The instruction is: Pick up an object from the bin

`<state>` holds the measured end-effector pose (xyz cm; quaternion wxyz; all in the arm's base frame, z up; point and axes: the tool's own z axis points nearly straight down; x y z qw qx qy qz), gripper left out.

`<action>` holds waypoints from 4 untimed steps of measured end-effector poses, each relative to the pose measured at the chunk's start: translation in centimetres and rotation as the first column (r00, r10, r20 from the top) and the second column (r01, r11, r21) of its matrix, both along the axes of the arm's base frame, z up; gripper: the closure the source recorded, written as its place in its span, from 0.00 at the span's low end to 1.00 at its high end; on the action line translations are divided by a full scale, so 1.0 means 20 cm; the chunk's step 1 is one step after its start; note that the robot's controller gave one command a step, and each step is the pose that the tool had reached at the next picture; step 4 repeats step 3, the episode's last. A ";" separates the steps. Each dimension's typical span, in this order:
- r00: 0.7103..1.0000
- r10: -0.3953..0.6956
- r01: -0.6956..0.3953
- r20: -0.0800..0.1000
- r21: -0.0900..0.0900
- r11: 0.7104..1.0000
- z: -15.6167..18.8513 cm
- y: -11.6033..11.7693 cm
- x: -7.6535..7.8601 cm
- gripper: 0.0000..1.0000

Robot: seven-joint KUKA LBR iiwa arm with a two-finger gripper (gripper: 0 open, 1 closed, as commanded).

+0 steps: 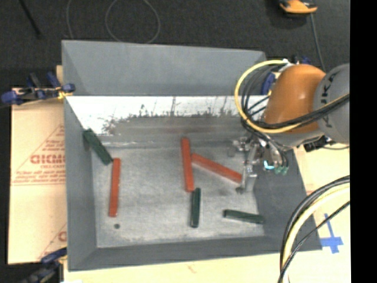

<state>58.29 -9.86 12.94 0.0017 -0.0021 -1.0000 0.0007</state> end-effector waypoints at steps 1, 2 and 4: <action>0.999 0.039 -0.039 0.005 -0.001 0.999 -0.31 0.06 0.13 0.00; 0.999 0.041 -0.041 0.009 -0.003 0.999 -0.29 0.05 0.14 1.00; 1.000 0.010 -0.010 0.018 -0.003 1.000 0.47 -0.14 0.23 1.00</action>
Offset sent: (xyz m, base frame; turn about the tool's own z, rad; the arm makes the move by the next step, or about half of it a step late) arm 0.0256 0.0125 -0.0594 -0.0428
